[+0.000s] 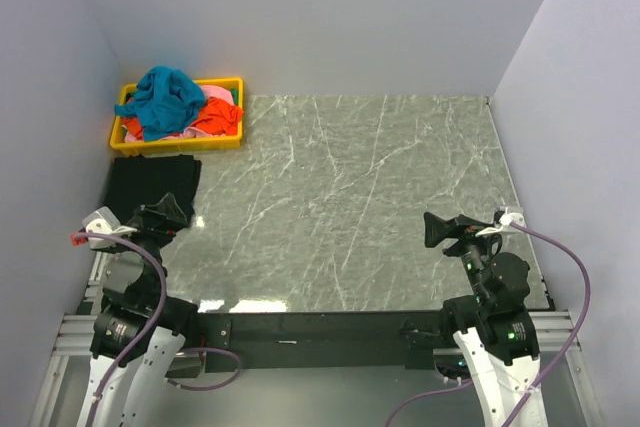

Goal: Fold and stack the t-shirts
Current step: Grab the tshirt from the pile

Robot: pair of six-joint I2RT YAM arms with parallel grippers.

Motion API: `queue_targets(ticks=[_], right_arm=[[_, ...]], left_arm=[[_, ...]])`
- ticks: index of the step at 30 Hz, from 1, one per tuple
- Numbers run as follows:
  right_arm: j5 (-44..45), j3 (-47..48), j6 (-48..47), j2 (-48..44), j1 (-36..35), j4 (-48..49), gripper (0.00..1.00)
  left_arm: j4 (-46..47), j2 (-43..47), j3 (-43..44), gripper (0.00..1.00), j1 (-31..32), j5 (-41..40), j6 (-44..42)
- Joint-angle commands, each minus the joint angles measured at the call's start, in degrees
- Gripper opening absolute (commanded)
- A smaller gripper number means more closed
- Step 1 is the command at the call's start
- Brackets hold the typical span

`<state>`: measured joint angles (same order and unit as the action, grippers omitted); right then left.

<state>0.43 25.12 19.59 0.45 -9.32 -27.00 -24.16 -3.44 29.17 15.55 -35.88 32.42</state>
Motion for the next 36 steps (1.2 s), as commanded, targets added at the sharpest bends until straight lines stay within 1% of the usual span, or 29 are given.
queue_targets(ticks=[1,6,10,13,14,16,17,19,20,22,23,24,25,26,28,29,30,31,32,34,35,36], right_arm=[[-0.3,-0.1,-1.0,-13.2,0.5,2.0,0.97],[-1.7,-0.3,-0.9,-13.0,0.9,2.0,0.97],[-1.8,-0.5,-0.5,-12.8,1.1,1.9,0.97],[-2.3,-0.9,-0.5,-13.2,1.1,2.1,0.97],[-1.8,-1.0,-0.3,-13.4,1.0,2.1,0.97],[-1.5,-1.3,-0.1,-14.1,1.0,2.0,0.97],[-1.1,-1.3,-0.2,-14.3,0.9,2.0,0.97],[-1.2,-1.4,-0.3,-14.8,0.6,1.9,0.97],[-1.1,-1.5,-0.3,-14.9,0.4,2.0,0.97],[-1.2,-1.6,-0.3,-15.1,-0.1,2.1,0.97],[-1.1,-1.6,-0.3,-15.2,-0.2,2.0,0.97],[-1.0,-1.6,-0.3,-15.1,-0.5,2.0,0.97],[-1.0,-1.5,-0.3,-15.2,-0.7,2.0,0.97],[-0.9,-1.5,-0.1,-15.0,-1.0,1.9,0.97],[-0.7,-1.4,0.0,-15.0,-1.4,1.7,0.97],[-0.6,-1.4,0.0,-15.0,-1.7,1.7,0.97],[-0.6,-1.4,0.1,-14.7,-1.8,1.7,0.97],[-0.6,-1.4,0.2,-14.7,-1.8,1.6,0.97],[-0.8,-1.3,0.3,-14.4,-1.7,1.5,0.97],[-0.8,-1.3,0.4,-14.2,-1.8,1.5,0.97],[-1.0,-1.2,0.4,-14.0,-1.8,1.6,0.97],[-1.1,-1.3,0.4,-13.8,-1.8,1.6,0.97]], left_arm=[[2.0,-1.1,1.3,0.99,-0.3,-0.7,0.4],[0.7,-3.6,1.4,0.99,-0.3,-2.4,1.2],[0.0,-7.4,2.1,0.99,-0.3,0.0,1.9],[2.0,-12.7,2.6,0.99,-0.3,4.0,2.1],[3.2,-16.1,2.7,0.98,-0.3,5.1,2.1],[6.5,-20.1,3.3,0.99,-0.3,8.6,1.3],[9.6,-24.8,4.5,0.99,-0.3,9.2,0.9],[12.5,-30.5,6.8,0.99,-0.3,9.1,1.0],[14.3,-37.2,10.3,0.99,-0.3,9.1,0.5],[15.2,-44.5,14.8,0.99,-0.5,8.4,-0.7],[15.4,-51.9,17.2,0.99,-1.0,8.0,-1.6],[15.6,-55.5,22.4,0.99,-1.7,7.9,-1.8],[15.8,-58.8,25.0,0.99,-2.3,8.0,-2.2],[16.2,-65.2,29.9,0.99,-3.9,8.2,-3.1],[17.5,-71.4,34.8,1.00,-5.7,7.8,-4.3],[17.7,-77.4,39.7,0.99,-7.4,7.6,-5.3],[17.8,-80.5,42.3,0.99,-8.4,7.3,-5.8],[17.5,-83.5,44.9,1.00,-9.4,7.0,-6.1],[16.9,-89.5,50.4,0.99,-11.1,6.4,-6.3],[14.9,-95.3,56.0,0.99,-12.6,5.6,-6.8],[14.5,-100.7,61.0,0.99,-13.9,5.0,-7.2],[14.2,-103.2,63.4,0.99,-14.5,4.6,-7.3]])
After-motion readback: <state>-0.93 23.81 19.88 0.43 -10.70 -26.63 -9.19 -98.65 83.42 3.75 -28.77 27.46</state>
